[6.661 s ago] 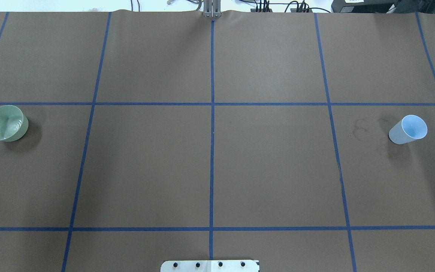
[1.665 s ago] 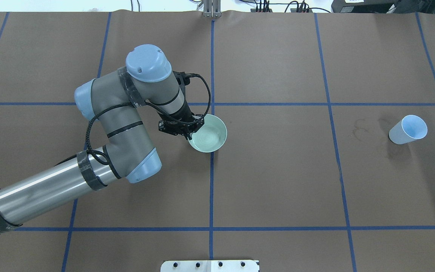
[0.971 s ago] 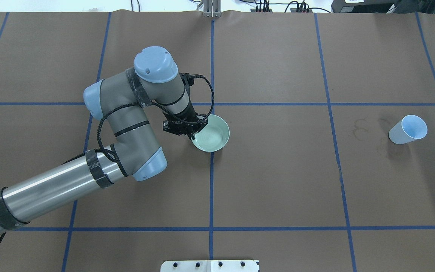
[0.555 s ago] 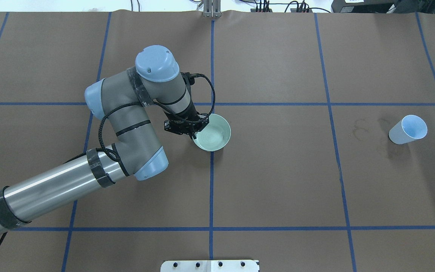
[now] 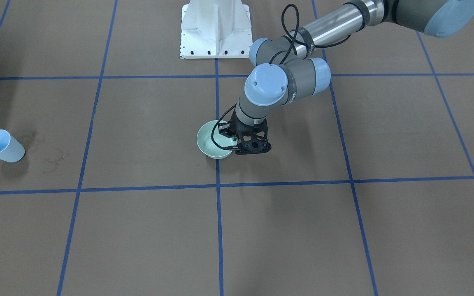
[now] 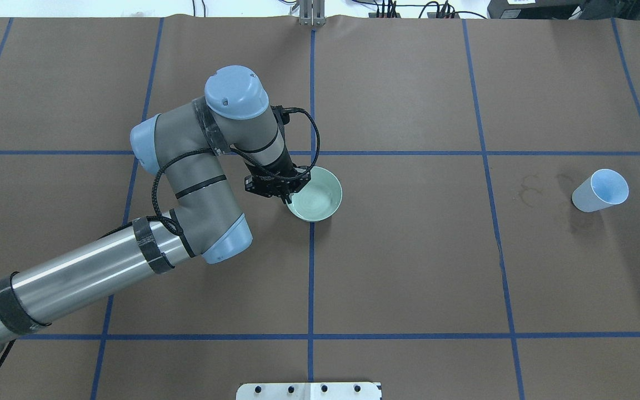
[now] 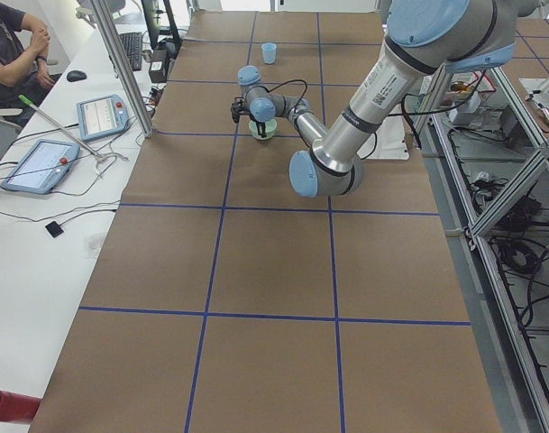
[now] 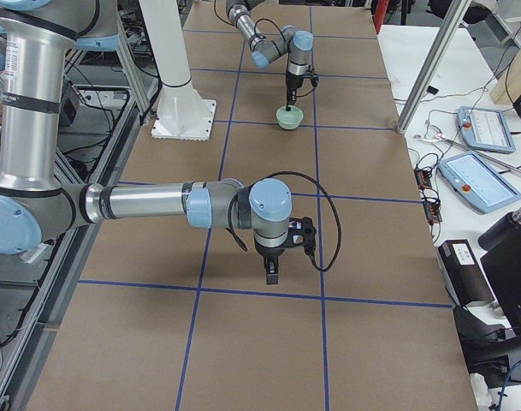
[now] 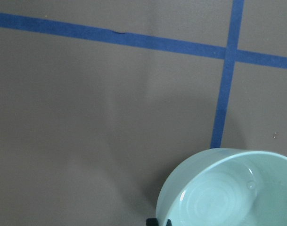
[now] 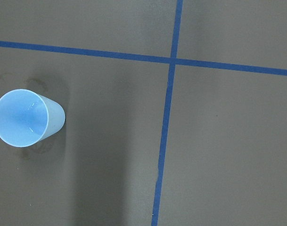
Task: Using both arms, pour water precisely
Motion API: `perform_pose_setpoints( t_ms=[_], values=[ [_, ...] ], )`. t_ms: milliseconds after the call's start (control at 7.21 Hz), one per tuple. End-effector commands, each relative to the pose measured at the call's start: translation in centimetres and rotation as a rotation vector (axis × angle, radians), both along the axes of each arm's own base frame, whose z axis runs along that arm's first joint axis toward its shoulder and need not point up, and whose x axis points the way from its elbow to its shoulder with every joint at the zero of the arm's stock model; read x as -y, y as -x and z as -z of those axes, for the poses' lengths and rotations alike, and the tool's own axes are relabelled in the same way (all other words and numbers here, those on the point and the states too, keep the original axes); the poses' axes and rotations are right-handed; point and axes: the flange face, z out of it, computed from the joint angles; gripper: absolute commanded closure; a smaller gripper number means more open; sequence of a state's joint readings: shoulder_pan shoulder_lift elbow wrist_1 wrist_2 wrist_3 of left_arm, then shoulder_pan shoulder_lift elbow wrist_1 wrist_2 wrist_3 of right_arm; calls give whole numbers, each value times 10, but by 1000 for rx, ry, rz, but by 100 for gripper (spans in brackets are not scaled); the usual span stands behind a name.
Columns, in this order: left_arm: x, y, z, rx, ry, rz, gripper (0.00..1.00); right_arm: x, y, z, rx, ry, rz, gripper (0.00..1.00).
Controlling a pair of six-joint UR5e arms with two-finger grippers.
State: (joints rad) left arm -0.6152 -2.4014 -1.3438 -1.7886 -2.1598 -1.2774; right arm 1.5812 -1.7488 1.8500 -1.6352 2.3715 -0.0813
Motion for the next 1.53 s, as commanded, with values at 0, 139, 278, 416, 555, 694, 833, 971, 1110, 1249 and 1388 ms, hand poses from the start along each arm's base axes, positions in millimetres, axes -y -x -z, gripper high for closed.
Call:
perform_pose_setpoints(
  t_ms=[0, 139, 278, 416, 555, 694, 833, 971, 1110, 1249, 1388],
  values=[
    [0, -2, -3, 4, 3, -1, 33, 0, 0, 0, 0, -1, 1, 0],
    [-3, -5, -3, 4, 2, -8, 19, 0, 0, 1, 3, -3, 1, 0],
    [-3, -4, 1, -4, 0, -4, 12, 0, 1, 6, 17, -12, 1, 0],
    [-1, 11, 17, -33, 2, 20, 12, -1, 4, 11, 58, -18, 4, 0],
    [3, 40, 40, -75, -19, 47, 12, -14, 7, 25, 87, -65, 15, 0],
    [4, 64, 42, -87, -7, 49, 12, -23, 16, 28, 91, -206, 41, 0],
    [3, 66, 32, -80, 5, 43, 12, -41, 45, 25, 108, -350, 114, 0],
    [3, 67, 28, -77, 9, 44, 12, -41, 66, 30, 142, -368, 91, 0],
    [3, 67, 22, -71, 12, 43, 12, -41, 97, 41, 179, -413, 103, 0],
    [3, 67, 21, -69, 12, 44, 12, -45, 113, 22, 187, -500, 141, 0],
    [4, 66, 17, -63, 12, 43, 12, -51, 113, -8, 183, -596, 135, 0]
  ],
)
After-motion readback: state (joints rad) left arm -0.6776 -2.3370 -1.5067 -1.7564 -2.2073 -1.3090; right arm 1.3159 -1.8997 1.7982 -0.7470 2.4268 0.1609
